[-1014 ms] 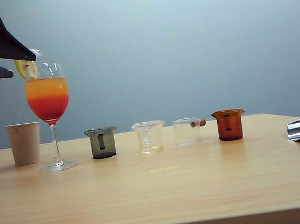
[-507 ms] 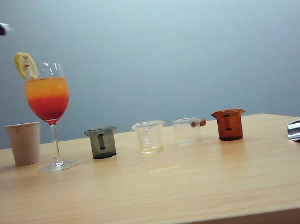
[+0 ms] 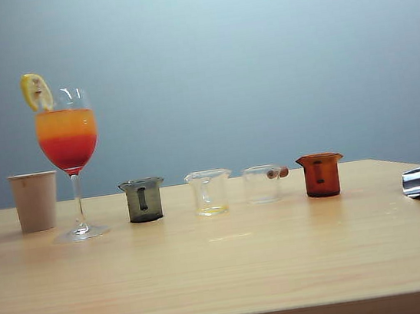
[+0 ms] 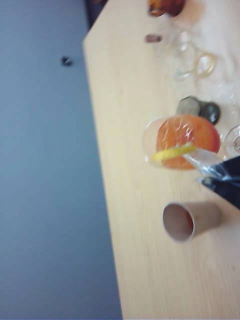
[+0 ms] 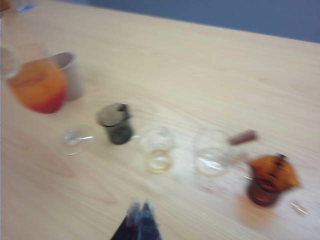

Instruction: Pick up the lemon slice from the paper cup on the left and carefully insert it into the rim of the goblet.

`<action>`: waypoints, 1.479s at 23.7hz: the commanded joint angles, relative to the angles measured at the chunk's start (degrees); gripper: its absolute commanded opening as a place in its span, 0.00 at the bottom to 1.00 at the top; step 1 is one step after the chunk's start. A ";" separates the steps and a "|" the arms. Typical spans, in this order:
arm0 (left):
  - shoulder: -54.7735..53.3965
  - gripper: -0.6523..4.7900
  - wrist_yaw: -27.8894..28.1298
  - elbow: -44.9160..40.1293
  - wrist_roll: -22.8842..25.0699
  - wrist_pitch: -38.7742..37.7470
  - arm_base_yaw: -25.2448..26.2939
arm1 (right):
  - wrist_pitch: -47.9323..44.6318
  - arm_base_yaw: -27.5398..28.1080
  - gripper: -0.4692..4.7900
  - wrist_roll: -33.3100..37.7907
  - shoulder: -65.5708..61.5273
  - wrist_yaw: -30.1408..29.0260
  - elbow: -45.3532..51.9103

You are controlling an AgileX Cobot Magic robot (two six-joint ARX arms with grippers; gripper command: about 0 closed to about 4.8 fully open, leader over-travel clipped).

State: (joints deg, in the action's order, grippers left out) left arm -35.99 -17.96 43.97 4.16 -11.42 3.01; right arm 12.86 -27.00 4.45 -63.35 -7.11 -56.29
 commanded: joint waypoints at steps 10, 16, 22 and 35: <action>20.65 0.11 10.45 -14.73 -8.09 -2.71 -0.04 | 0.63 18.97 0.08 6.05 29.00 2.54 21.57; 21.73 0.11 14.14 -24.20 -9.42 3.50 -0.04 | -6.36 18.95 0.08 5.86 34.73 6.32 31.69; 21.70 0.11 16.66 -36.79 -10.84 11.17 -0.02 | -16.90 19.06 0.08 5.84 34.71 8.72 44.98; 21.73 0.11 16.68 -41.22 -15.15 9.81 0.00 | -12.50 19.10 0.11 5.92 36.35 10.49 46.07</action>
State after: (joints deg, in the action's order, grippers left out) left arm -14.28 -1.37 2.55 -10.83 -2.15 3.01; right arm 0.32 -7.94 10.20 -28.67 3.03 -10.26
